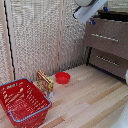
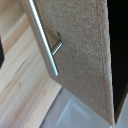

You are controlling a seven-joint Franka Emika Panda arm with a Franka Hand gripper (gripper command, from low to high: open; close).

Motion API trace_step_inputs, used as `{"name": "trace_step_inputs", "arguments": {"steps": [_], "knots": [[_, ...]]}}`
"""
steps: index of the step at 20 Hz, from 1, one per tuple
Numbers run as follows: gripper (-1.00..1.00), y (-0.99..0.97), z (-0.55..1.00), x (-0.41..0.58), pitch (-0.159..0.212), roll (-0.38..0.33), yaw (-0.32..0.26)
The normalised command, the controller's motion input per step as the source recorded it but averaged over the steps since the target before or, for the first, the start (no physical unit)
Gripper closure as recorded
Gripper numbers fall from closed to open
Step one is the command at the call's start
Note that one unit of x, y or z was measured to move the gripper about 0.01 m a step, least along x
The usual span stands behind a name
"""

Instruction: Compassionately, move the pinch receptors towards pink recepticle. Embrace the recepticle delicately and rise accordingly. Progress forward guided by applied tension and move towards the highest section of the storage unit. Place the recepticle delicately and shut the storage unit.

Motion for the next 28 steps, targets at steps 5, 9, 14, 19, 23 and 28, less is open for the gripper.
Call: {"name": "trace_step_inputs", "arguments": {"steps": [5,9,14,19,23,28], "knots": [[-1.0,-0.04,-0.35,-0.174,0.009,-0.357,0.219],[-1.0,-0.07,-0.37,-0.084,0.0,-0.36,0.227],[-1.0,-0.08,-0.35,-0.041,0.0,-0.368,0.227],[-1.0,-0.08,-0.31,0.0,0.006,-0.374,0.218],[-1.0,-0.08,-0.24,-0.011,0.003,-0.375,0.19],[-1.0,-0.23,-0.17,-0.007,0.031,-0.297,0.168]]}}
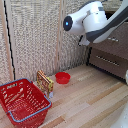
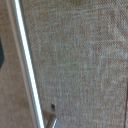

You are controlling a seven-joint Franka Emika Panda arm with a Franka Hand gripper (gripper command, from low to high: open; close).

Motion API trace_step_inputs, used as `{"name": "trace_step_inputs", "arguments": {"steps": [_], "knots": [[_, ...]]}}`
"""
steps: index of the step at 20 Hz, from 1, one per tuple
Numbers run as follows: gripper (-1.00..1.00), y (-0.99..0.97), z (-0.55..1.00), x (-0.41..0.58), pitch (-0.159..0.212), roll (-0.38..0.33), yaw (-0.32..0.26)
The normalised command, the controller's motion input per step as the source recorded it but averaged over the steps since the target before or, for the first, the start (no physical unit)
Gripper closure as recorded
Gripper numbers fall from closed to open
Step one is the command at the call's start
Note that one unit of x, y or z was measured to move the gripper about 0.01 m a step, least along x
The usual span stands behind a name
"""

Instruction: Compassionately, move the pinch receptors towards pink recepticle. Embrace the recepticle delicately and rise accordingly. Progress forward guided by applied tension and move towards the highest section of the storage unit. Place the recepticle delicately and shut the storage unit.

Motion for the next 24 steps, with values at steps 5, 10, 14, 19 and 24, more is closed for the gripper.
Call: {"name": "trace_step_inputs", "arguments": {"steps": [5,10,14,19,24], "knots": [[-1.0,-0.44,-0.08,0.105,0.054,-0.047,0.104],[1.0,-0.25,-0.08,0.246,0.057,0.001,-0.033],[1.0,-0.05,-0.04,0.111,0.047,0.0,-0.175],[1.0,-0.11,0.04,0.033,0.081,0.0,-0.176],[1.0,-0.19,0.26,0.089,0.085,0.033,-0.111]]}}
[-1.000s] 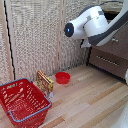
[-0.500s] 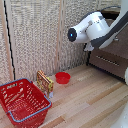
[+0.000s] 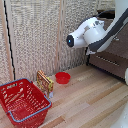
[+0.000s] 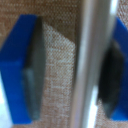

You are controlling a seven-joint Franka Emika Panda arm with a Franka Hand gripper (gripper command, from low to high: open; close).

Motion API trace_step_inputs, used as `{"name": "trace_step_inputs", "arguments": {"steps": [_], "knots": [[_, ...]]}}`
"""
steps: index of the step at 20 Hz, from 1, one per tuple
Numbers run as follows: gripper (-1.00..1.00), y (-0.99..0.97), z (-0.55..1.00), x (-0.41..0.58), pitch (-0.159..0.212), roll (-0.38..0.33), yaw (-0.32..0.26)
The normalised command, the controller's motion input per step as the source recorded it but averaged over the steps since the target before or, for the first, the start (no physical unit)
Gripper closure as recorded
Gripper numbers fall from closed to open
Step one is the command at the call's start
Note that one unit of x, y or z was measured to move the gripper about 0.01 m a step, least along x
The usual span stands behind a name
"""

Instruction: Compassionately, move the pinch receptors towards pink recepticle. Embrace the recepticle delicately and rise accordingly. Progress forward guided by applied tension and move towards the highest section of the storage unit. Place the recepticle delicately and shut the storage unit.

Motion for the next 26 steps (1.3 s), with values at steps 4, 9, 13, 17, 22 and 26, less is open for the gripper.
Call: {"name": "trace_step_inputs", "arguments": {"steps": [4,9,13,17,22,26], "knots": [[1.0,-0.39,0.48,0.208,0.073,0.006,-0.041],[1.0,-0.61,0.52,0.267,0.105,0.013,0.012],[1.0,-0.71,0.41,0.26,0.083,0.027,0.019],[1.0,-0.74,0.3,0.186,0.042,0.006,0.025],[1.0,-0.75,0.13,0.183,0.03,0.015,0.057],[1.0,-0.67,0.04,0.119,0.017,0.048,0.093]]}}
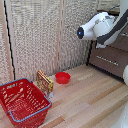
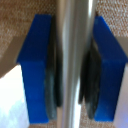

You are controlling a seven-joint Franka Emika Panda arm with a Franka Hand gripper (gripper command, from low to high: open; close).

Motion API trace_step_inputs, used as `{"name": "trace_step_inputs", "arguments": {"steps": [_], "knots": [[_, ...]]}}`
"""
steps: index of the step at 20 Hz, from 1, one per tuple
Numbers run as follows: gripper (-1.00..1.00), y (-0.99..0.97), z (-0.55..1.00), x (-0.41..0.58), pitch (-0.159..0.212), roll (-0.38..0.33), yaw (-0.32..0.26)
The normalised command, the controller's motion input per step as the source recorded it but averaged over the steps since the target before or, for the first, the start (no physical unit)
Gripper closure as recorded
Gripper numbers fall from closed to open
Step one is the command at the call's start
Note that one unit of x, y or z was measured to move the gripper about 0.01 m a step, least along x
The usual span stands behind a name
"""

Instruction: Compassionately, move the pinch receptors towards pink recepticle. Embrace the recepticle delicately and rise accordingly. Progress forward guided by applied tension and move towards the highest section of the storage unit. Place the recepticle delicately and shut the storage unit.

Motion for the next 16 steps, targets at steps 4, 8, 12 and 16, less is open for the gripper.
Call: {"name": "trace_step_inputs", "arguments": {"steps": [4,8,12,16], "knots": [[-1.0,-0.27,0.01,0.009,0.003,0.023,0.05],[-1.0,0.24,0.0,0.0,0.02,0.0,0.009],[-1.0,0.31,0.09,0.064,0.027,0.0,-0.026],[-1.0,0.47,-0.02,0.144,0.08,0.0,-0.073]]}}
